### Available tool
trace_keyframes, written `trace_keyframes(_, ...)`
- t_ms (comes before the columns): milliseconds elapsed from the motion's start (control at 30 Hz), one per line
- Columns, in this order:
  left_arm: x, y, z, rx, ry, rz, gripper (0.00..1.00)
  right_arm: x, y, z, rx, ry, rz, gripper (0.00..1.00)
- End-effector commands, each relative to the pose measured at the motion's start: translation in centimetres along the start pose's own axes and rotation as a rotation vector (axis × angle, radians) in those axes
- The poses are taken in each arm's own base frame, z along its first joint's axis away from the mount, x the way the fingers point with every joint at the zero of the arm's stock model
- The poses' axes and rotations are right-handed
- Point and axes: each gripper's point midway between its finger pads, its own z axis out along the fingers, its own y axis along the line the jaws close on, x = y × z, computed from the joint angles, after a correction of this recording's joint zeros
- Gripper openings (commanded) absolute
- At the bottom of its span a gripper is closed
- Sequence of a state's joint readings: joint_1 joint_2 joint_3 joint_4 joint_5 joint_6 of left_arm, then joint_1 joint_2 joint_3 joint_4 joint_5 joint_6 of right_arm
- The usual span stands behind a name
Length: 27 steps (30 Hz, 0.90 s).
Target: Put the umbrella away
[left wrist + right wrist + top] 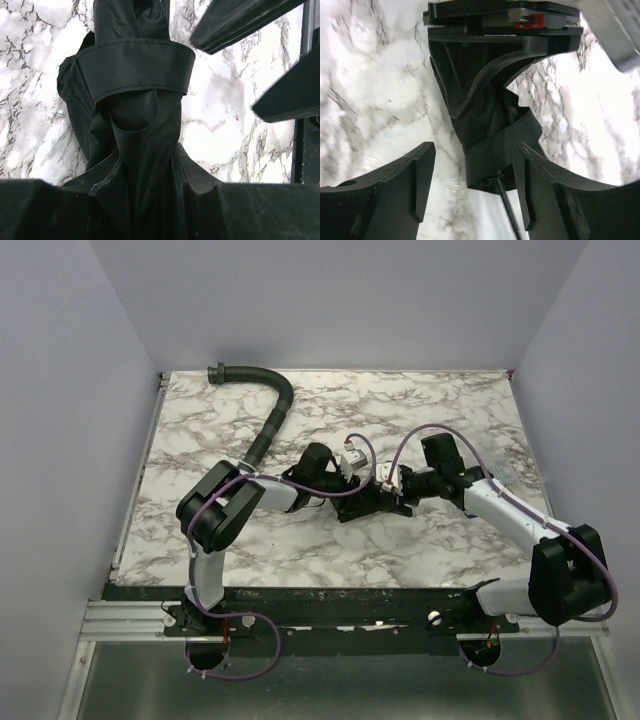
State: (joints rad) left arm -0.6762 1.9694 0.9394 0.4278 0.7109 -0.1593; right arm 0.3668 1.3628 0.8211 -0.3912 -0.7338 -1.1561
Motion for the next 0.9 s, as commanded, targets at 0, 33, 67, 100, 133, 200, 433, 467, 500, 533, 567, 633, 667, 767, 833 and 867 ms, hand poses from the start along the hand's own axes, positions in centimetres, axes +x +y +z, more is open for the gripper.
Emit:
trace_keyframes(0, 15.9, 0.7, -2.6, -0.138, 0.421, -0.328, 0.0, -1.1, 1.2, -0.6, 0.027, -0.018, 0.349, 0.65)
trace_keyframes(33, 15.8, 0.8, -2.6, -0.14, 0.418, -0.326, 0.0, -1.1, 1.2, -0.5, 0.037, -0.019, 0.393, 0.65)
trace_keyframes(67, 15.8, 0.8, -2.6, -0.142, 0.416, -0.323, 0.0, -1.1, 1.1, -0.4, 0.052, -0.015, 0.448, 0.64)
trace_keyframes(100, 15.7, 0.9, -2.6, -0.143, 0.412, -0.32, 0.0, -0.9, 0.7, -0.4, 0.078, -0.006, 0.508, 0.64)
trace_keyframes(133, 15.6, 0.9, -2.6, -0.145, 0.41, -0.317, 0.0, -0.7, -0.2, -0.4, 0.133, 0.004, 0.598, 0.65)
trace_keyframes(200, 15.6, 1.0, -2.7, -0.148, 0.41, -0.312, 0.0, -0.4, -0.9, -0.4, 0.168, 0.02, 0.686, 0.65)
trace_keyframes(433, 15.6, 1.1, -2.7, -0.154, 0.404, -0.301, 0.0, 1.0, -2.2, -0.2, 0.33, -0.004, 0.933, 0.66)
trace_keyframes(467, 15.6, 1.1, -2.7, -0.154, 0.403, -0.3, 0.0, 1.4, -2.2, -0.2, 0.339, 0.002, 0.944, 0.66)
trace_keyframes(500, 15.6, 1.1, -2.7, -0.155, 0.403, -0.298, 0.0, 1.7, -2.2, -0.2, 0.349, 0.003, 0.964, 0.65)
trace_keyframes(533, 15.6, 1.1, -2.7, -0.155, 0.402, -0.298, 0.0, 2.0, -2.3, -0.2, 0.357, 0.004, 0.983, 0.64)
trace_keyframes(567, 15.6, 1.1, -2.7, -0.155, 0.402, -0.298, 0.0, 2.1, -2.2, -0.1, 0.358, 0.008, 0.996, 0.64)
trace_keyframes(633, 15.5, 1.2, -2.6, -0.157, 0.401, -0.295, 0.0, 2.5, -1.8, 0.2, 0.336, 0.009, 1.023, 0.59)
trace_keyframes(667, 15.5, 1.2, -2.6, -0.158, 0.4, -0.295, 0.0, 2.4, -1.6, 0.4, 0.319, 0.005, 1.03, 0.54)
trace_keyframes(767, 15.3, 1.3, -2.5, -0.157, 0.397, -0.293, 0.0, 2.1, -0.6, 1.1, 0.252, -0.01, 1.057, 0.46)
trace_keyframes(833, 15.3, 1.3, -2.5, -0.157, 0.396, -0.292, 0.0, 1.6, 0.1, 1.3, 0.207, -0.027, 1.074, 0.42)
trace_keyframes(867, 15.2, 1.3, -2.5, -0.159, 0.395, -0.292, 0.0, 1.2, 0.4, 1.4, 0.18, -0.043, 1.079, 0.39)
